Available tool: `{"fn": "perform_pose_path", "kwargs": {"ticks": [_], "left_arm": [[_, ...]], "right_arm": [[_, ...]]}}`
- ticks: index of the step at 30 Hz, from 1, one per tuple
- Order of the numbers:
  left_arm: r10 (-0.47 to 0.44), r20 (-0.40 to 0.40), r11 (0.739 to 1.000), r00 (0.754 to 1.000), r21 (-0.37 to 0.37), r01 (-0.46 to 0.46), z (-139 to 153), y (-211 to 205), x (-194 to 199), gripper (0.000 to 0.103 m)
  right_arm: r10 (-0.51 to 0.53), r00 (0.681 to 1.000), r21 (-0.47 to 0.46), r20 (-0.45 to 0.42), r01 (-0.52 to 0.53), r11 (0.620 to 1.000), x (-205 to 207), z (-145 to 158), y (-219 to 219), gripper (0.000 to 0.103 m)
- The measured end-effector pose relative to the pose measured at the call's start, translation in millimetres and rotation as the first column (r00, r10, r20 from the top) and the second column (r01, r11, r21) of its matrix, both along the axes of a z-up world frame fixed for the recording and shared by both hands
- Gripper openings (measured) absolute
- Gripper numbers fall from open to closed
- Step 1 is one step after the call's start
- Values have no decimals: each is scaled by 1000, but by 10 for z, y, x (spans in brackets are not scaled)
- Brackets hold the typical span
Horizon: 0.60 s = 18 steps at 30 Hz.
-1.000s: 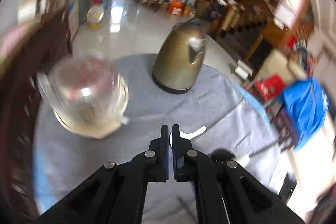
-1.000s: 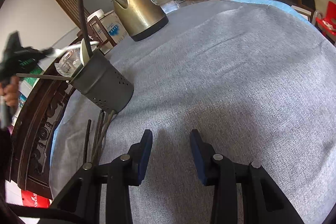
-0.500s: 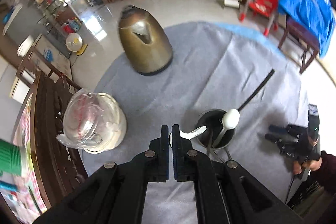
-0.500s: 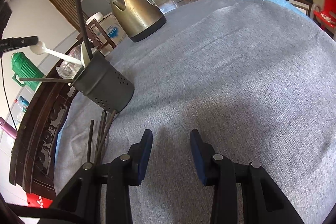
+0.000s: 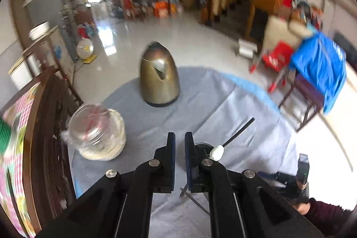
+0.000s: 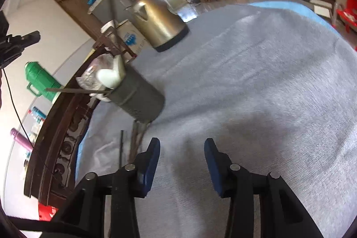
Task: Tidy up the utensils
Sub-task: 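Grasp a black chopstick with the right tool while the left tool grasps another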
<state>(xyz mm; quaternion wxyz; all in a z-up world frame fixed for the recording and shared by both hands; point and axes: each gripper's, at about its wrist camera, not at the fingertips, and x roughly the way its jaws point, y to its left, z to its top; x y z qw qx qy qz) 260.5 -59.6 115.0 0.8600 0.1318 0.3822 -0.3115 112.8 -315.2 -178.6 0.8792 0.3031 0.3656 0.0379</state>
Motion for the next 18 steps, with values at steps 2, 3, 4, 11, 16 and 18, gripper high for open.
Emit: {"fn": "perform_pose_path", "kwargs": {"ticks": [2,3,4,11,16,18], "left_arm": [[49,13,997,999,-54,-49,-23,305,-127,18],[85,20,993,996,-84,-83,-75,490,-207,24],[116,11,988,993,-109,-114,-169,672,-281,26],[244,-218,944,945,-169,-283,-1366,1302,-692,27],[251,-376,927,892,-171,-333,-2063,1177,-770,27],[243,-388,928,889,-174,-330,-2166,1086,-775,27]], "right_arm": [[25,1000,-9,10,-25,1000,-15,64,88,44],[40,999,0,14,-40,999,-16,88,130,43],[49,999,9,16,-50,999,-17,101,165,41],[147,987,89,-68,-141,986,359,82,586,39],[137,972,129,-193,-113,985,800,-115,856,22],[97,962,129,-254,-66,990,913,-227,918,19]]}}
